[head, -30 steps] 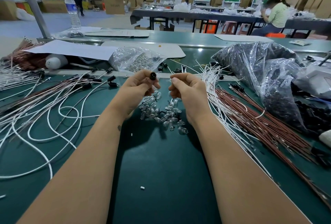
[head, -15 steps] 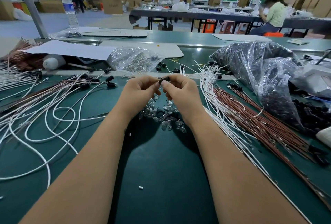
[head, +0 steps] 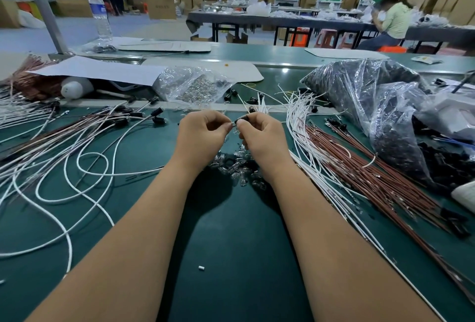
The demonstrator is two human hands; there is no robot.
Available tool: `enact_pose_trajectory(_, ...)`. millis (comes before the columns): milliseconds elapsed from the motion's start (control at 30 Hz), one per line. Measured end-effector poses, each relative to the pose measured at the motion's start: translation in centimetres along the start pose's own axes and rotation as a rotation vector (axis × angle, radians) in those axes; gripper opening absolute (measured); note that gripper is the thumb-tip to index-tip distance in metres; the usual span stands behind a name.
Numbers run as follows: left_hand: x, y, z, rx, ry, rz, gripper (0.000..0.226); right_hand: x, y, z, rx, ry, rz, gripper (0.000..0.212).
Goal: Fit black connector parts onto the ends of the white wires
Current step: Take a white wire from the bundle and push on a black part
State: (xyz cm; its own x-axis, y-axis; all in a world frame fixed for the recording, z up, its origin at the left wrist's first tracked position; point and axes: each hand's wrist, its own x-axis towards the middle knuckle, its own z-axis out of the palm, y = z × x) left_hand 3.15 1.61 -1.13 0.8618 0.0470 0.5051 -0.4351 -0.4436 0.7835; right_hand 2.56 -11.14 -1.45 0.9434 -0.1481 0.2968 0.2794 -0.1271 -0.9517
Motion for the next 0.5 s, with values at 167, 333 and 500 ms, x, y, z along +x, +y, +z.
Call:
enact_pose_trajectory(167, -0.01, -0.17, 0.04, 0.031, -0.015, -0.008, 0.005, 0.07, 0.29, 0.05, -0.006, -0.023, 0.015, 0.013)
enact_pose_trajectory(333, -0.18, -0.23, -0.08, 0.069, -0.056, 0.012, 0.007, 0.1, 0.32, 0.13, -0.007, -0.06, 0.004, 0.012)
enact_pose_trajectory(500, -0.2, -0.07, 0.35, 0.106, 0.014, 0.048, 0.006, 0.19, 0.31, 0.39, -0.039, -0.002, -0.005, 0.013)
